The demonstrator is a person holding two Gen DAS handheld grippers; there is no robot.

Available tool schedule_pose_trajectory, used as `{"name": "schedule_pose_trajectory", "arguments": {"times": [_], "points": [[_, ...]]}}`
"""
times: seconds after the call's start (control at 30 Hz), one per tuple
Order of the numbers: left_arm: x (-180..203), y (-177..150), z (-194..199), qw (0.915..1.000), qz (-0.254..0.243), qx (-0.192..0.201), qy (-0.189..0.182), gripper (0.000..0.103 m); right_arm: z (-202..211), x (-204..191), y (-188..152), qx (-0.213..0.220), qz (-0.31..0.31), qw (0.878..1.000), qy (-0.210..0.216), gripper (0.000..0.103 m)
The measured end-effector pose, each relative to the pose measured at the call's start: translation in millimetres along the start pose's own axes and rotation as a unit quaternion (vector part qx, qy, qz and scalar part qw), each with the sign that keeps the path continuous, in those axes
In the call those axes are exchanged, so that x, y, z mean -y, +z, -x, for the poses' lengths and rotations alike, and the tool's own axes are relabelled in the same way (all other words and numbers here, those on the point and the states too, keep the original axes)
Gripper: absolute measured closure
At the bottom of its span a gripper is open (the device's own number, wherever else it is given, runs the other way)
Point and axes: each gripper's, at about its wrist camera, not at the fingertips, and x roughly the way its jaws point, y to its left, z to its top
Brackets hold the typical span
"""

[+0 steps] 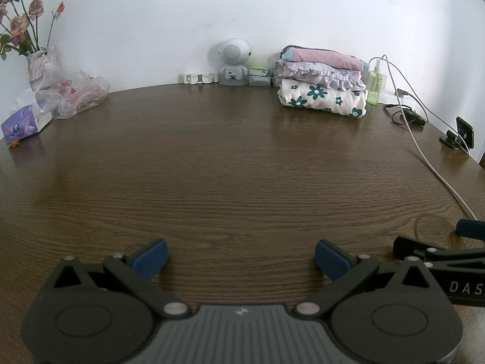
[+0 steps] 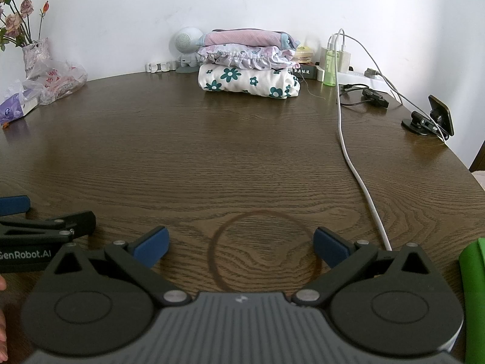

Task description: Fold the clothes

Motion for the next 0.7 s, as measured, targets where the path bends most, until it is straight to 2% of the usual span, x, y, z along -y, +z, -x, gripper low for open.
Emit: {"name": "schedule_pose_trajectory", "arguments": {"times": [0.7], "points": [[-0.1,-0.8,1.2,1.0000,0.000,0.000,0.000,0.000,0.3,-0.2,-0.5,0.000,0.000,1.000,0.000,0.000]]}}
